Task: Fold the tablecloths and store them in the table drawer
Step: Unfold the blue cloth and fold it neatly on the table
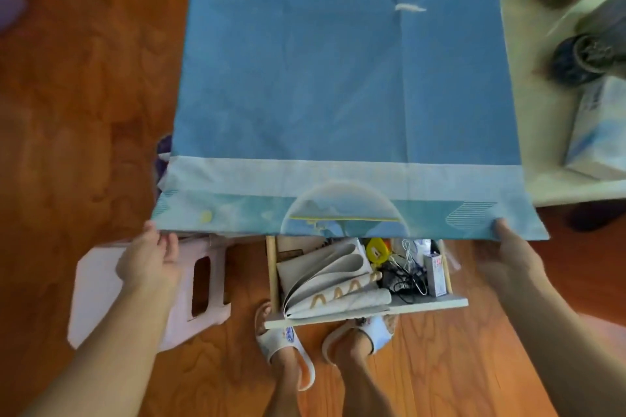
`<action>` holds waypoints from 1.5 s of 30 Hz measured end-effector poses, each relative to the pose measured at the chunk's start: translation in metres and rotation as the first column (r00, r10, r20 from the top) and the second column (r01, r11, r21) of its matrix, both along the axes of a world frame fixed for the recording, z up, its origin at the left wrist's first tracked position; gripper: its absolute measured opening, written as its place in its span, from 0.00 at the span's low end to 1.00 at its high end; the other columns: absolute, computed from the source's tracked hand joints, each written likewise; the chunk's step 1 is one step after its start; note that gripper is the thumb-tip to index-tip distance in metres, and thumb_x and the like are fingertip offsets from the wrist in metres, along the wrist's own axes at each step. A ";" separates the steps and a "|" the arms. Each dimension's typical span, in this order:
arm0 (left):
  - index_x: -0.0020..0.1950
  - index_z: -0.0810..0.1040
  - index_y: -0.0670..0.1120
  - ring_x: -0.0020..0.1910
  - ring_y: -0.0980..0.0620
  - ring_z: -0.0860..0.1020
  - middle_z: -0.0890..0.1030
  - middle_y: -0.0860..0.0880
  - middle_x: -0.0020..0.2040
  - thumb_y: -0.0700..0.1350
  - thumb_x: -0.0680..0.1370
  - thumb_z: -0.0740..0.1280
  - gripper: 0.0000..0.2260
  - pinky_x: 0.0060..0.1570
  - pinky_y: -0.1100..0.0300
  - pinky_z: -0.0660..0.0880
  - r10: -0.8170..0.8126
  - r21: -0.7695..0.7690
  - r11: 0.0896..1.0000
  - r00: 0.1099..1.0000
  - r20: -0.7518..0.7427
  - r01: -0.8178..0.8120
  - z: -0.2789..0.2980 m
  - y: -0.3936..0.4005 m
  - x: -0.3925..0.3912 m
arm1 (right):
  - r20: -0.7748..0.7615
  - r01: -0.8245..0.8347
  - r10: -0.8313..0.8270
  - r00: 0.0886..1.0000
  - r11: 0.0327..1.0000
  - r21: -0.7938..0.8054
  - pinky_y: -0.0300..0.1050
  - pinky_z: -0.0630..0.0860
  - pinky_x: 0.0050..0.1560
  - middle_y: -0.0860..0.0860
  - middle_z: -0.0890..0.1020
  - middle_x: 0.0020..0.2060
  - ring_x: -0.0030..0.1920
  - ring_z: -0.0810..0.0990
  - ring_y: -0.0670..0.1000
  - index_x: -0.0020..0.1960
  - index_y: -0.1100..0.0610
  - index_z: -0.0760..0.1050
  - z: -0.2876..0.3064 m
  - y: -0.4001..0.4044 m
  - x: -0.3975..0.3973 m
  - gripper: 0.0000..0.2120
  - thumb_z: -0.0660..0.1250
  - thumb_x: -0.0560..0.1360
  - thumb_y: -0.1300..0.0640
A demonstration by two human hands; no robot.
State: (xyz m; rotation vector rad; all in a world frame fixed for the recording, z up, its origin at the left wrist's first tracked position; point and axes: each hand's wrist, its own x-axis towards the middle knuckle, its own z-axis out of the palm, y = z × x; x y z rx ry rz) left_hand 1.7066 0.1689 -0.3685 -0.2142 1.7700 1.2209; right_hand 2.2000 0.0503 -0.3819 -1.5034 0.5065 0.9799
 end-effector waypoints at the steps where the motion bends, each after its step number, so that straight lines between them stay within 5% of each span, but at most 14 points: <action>1: 0.54 0.78 0.43 0.50 0.54 0.83 0.82 0.46 0.53 0.40 0.79 0.72 0.05 0.53 0.59 0.82 0.021 -0.038 0.999 0.998 -0.067 -0.024 0.000 0.001 0.001 | 0.140 -0.001 0.011 0.990 0.998 -0.069 0.48 0.84 0.44 0.49 0.87 0.48 0.47 0.87 0.51 0.52 0.54 0.79 0.008 0.004 0.000 0.14 0.79 0.70 0.59; 4: 0.54 0.76 0.40 0.47 0.51 0.83 0.81 0.44 0.49 0.34 0.79 0.70 0.07 0.52 0.57 0.82 0.044 -0.123 0.991 0.998 -0.053 -0.050 0.003 -0.016 0.007 | 0.331 0.004 0.052 0.942 0.986 -0.166 0.49 0.83 0.46 0.46 0.86 0.38 0.46 0.86 0.50 0.45 0.54 0.78 0.022 0.001 0.009 0.05 0.74 0.75 0.57; 10: 0.63 0.76 0.39 0.53 0.47 0.81 0.81 0.40 0.57 0.36 0.81 0.65 0.11 0.49 0.56 0.78 -0.258 -0.290 0.921 0.965 0.042 0.259 -0.010 -0.062 0.001 | 0.194 -0.047 0.087 0.977 0.978 -0.204 0.50 0.84 0.36 0.52 0.86 0.43 0.45 0.86 0.53 0.48 0.55 0.75 0.005 -0.026 0.040 0.11 0.73 0.76 0.49; 12: 0.58 0.78 0.46 0.52 0.48 0.80 0.82 0.45 0.54 0.46 0.83 0.66 0.07 0.55 0.52 0.76 -0.462 -0.304 0.847 0.887 -0.015 0.436 -0.009 -0.056 0.005 | 0.123 -0.018 0.036 0.992 0.990 -0.143 0.48 0.83 0.35 0.50 0.87 0.39 0.43 0.87 0.52 0.52 0.55 0.75 0.005 -0.027 0.045 0.13 0.74 0.74 0.49; 16: 0.53 0.79 0.49 0.51 0.45 0.82 0.83 0.46 0.52 0.57 0.83 0.63 0.12 0.58 0.41 0.79 -0.783 -0.418 0.614 0.584 -0.215 0.669 -0.019 -0.038 0.000 | 0.003 0.043 -0.043 0.999 0.999 0.017 0.51 0.81 0.54 0.51 0.85 0.57 0.55 0.85 0.52 0.64 0.54 0.77 -0.001 -0.030 0.059 0.45 0.84 0.48 0.54; 18: 0.49 0.80 0.48 0.50 0.42 0.82 0.83 0.43 0.52 0.55 0.82 0.64 0.12 0.54 0.35 0.80 -0.844 -0.480 0.533 0.474 -0.250 0.696 -0.029 -0.040 -0.007 | 0.049 0.067 -0.067 0.997 0.998 -0.002 0.48 0.84 0.46 0.52 0.85 0.58 0.53 0.86 0.51 0.65 0.56 0.76 0.001 -0.028 0.063 0.29 0.80 0.66 0.61; 23: 0.57 0.78 0.42 0.48 0.42 0.79 0.80 0.38 0.55 0.43 0.84 0.63 0.06 0.46 0.46 0.77 -0.663 -0.305 0.730 0.742 -0.098 0.612 0.009 -0.064 0.004 | 0.135 0.038 -0.011 0.991 0.980 -0.197 0.49 0.82 0.42 0.51 0.86 0.50 0.47 0.87 0.52 0.53 0.54 0.78 0.037 -0.041 0.066 0.05 0.70 0.78 0.57; 26: 0.73 0.72 0.51 0.48 0.42 0.80 0.80 0.40 0.59 0.37 0.82 0.65 0.20 0.46 0.48 0.78 -0.577 -0.241 0.788 0.816 0.028 0.566 0.054 -0.084 -0.004 | 0.150 0.016 0.019 0.988 0.972 -0.232 0.50 0.83 0.44 0.52 0.85 0.49 0.47 0.86 0.53 0.49 0.53 0.76 0.084 -0.060 0.063 0.02 0.69 0.78 0.57; 31: 0.43 0.86 0.39 0.33 0.48 0.85 0.85 0.43 0.41 0.29 0.81 0.58 0.18 0.30 0.56 0.82 -0.565 -0.153 0.806 0.821 0.086 0.571 0.148 -0.066 0.004 | 0.181 -0.008 0.041 0.983 0.983 -0.183 0.47 0.82 0.42 0.53 0.86 0.41 0.41 0.87 0.53 0.51 0.57 0.78 0.165 -0.031 0.077 0.13 0.74 0.67 0.58; 34: 0.36 0.82 0.38 0.33 0.43 0.85 0.82 0.38 0.42 0.35 0.75 0.59 0.14 0.45 0.49 0.84 -0.441 -0.047 0.894 0.893 0.087 0.446 0.193 -0.017 0.021 | 0.219 -0.074 0.096 0.971 0.991 -0.108 0.34 0.73 0.23 0.51 0.73 0.23 0.20 0.73 0.44 0.41 0.57 0.71 0.212 0.053 0.090 0.06 0.65 0.76 0.64; 37: 0.45 0.71 0.40 0.48 0.39 0.81 0.82 0.36 0.44 0.41 0.74 0.62 0.05 0.67 0.42 0.71 -0.340 0.086 0.938 0.939 0.043 0.335 0.222 0.059 0.029 | 0.218 -0.084 0.091 0.972 0.996 -0.038 0.37 0.76 0.23 0.54 0.74 0.26 0.17 0.72 0.45 0.44 0.61 0.72 0.232 0.151 0.115 0.03 0.63 0.76 0.66; 40: 0.48 0.70 0.39 0.54 0.38 0.80 0.84 0.37 0.48 0.41 0.49 0.71 0.28 0.62 0.42 0.71 -0.403 0.159 0.906 0.915 0.035 0.393 0.221 0.149 0.037 | 0.287 -0.084 0.082 0.954 0.996 -0.005 0.42 0.79 0.28 0.59 0.81 0.40 0.25 0.81 0.50 0.60 0.65 0.76 0.225 0.239 0.140 0.13 0.63 0.76 0.66; 43: 0.50 0.73 0.41 0.42 0.45 0.78 0.79 0.41 0.44 0.39 0.72 0.64 0.07 0.47 0.49 0.75 -0.620 0.072 0.772 0.773 -0.138 0.632 0.189 0.228 0.071 | 0.275 -0.291 0.271 0.923 0.956 0.034 0.47 0.81 0.40 0.57 0.78 0.48 0.41 0.82 0.53 0.60 0.60 0.72 0.200 0.299 0.123 0.13 0.65 0.79 0.54; 45: 0.49 0.76 0.44 0.33 0.50 0.76 0.78 0.45 0.37 0.43 0.80 0.63 0.04 0.37 0.57 0.71 -0.760 -0.116 0.628 0.573 -0.307 0.770 0.129 0.282 0.079 | 0.387 -0.545 0.592 0.707 0.805 -0.234 0.49 0.78 0.41 0.58 0.77 0.47 0.41 0.78 0.54 0.59 0.57 0.74 0.151 0.322 0.092 0.17 0.69 0.75 0.48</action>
